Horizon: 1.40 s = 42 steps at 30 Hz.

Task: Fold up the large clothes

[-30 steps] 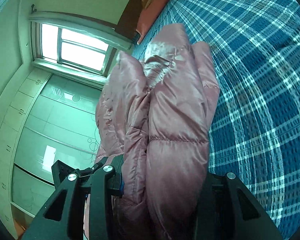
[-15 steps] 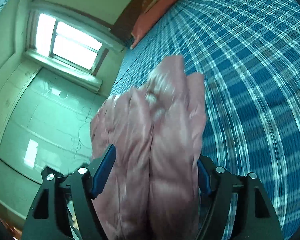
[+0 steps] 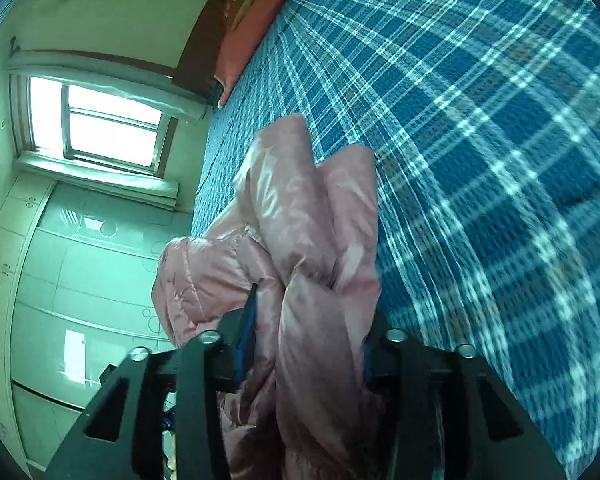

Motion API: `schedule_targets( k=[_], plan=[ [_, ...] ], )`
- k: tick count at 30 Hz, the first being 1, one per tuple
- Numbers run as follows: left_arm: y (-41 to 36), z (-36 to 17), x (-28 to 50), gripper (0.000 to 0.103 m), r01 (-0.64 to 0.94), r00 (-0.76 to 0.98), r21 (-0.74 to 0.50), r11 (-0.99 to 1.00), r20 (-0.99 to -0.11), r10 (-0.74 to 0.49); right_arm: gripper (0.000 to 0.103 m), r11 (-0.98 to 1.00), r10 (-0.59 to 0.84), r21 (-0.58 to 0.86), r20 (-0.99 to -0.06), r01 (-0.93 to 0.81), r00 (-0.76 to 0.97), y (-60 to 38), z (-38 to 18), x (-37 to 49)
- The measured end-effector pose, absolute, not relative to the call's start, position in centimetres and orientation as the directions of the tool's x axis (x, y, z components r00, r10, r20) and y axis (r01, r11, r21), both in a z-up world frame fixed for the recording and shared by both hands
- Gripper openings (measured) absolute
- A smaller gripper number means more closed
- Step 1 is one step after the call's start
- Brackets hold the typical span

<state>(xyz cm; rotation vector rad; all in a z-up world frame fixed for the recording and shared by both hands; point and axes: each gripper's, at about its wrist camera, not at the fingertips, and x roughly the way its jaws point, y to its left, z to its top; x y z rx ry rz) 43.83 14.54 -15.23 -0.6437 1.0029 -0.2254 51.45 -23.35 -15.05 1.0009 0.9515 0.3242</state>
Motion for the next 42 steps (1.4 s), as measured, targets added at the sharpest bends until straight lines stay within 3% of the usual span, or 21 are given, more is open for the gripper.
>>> schedule_targets(
  k=[1, 3, 10, 14, 16, 17, 18, 21, 23, 25, 27, 31, 42],
  plan=[
    [15.0, -15.1, 42.9, 0.073, -0.117, 0.541, -0.607, 0.786, -0.703, -0.461, 0.065, 0.545, 0.623, 0.821, -0.532, 0.17, 0.573, -23.4, -14.7, 50.5],
    [15.7, -15.2, 40.7, 0.074, -0.117, 0.538, -0.647, 0.754, -0.679, -0.499, 0.072, 0.558, 0.624, 0.816, -0.53, 0.147, 0.574, -23.4, -14.4, 48.3],
    [15.3, -15.9, 32.9, 0.085, -0.114, 0.536, -0.716, 0.688, -0.627, -0.564, 0.075, 0.509, 0.676, 0.851, -0.49, 0.133, 0.55, -22.2, -15.8, 38.9],
    [13.7, -17.6, 31.1, 0.085, -0.094, 0.488, -0.765, 0.637, -0.593, -0.64, 0.078, 0.5, 0.686, 0.858, -0.475, 0.117, 0.551, -21.1, -16.0, 35.7],
    [13.2, -17.7, 30.8, 0.073, -0.109, 0.509, -0.75, 0.652, -0.606, -0.612, 0.068, 0.539, 0.67, 0.836, -0.501, 0.104, 0.548, -20.4, -15.8, 35.6],
    [12.8, -17.4, 30.8, 0.069, -0.105, 0.516, -0.741, 0.663, -0.61, -0.601, 0.049, 0.555, 0.664, 0.825, -0.515, 0.106, 0.542, -20.3, -15.7, 35.8],
    [12.3, -16.8, 30.7, 0.063, -0.098, 0.525, -0.735, 0.671, -0.61, -0.593, 0.037, 0.552, 0.668, 0.827, -0.515, 0.107, 0.538, -20.4, -15.6, 36.1],
    [11.4, -16.6, 30.9, 0.057, -0.089, 0.527, -0.731, 0.677, -0.611, -0.591, 0.028, 0.574, 0.64, 0.811, -0.531, 0.113, 0.555, -21.4, -14.9, 37.0],
    [11.1, -16.7, 30.9, 0.057, -0.085, 0.534, -0.706, 0.703, -0.628, -0.566, 0.028, 0.566, 0.643, 0.816, -0.529, 0.122, 0.554, -21.8, -15.3, 37.0],
    [11.1, -17.0, 30.7, 0.064, -0.081, 0.543, -0.681, 0.727, -0.642, -0.541, 0.03, 0.566, 0.65, 0.817, -0.525, 0.111, 0.55, -21.7, -15.7, 36.4],
    [11.3, -17.0, 30.2, 0.069, -0.097, 0.551, -0.665, 0.741, -0.656, -0.516, 0.042, 0.555, 0.657, 0.825, -0.516, 0.111, 0.55, -22.1, -16.0, 36.1],
    [11.9, -15.9, 29.2, 0.072, -0.086, 0.576, -0.616, 0.783, -0.672, -0.465, 0.054, 0.525, 0.657, 0.841, -0.497, 0.129, 0.568, -23.0, -16.7, 33.7],
    [11.6, -14.6, 27.2, 0.079, -0.08, 0.605, -0.471, 0.878, -0.723, -0.333, 0.054, 0.524, 0.633, 0.838, -0.503, 0.153, 0.589, -25.3, -17.9, 27.5]
  ],
)
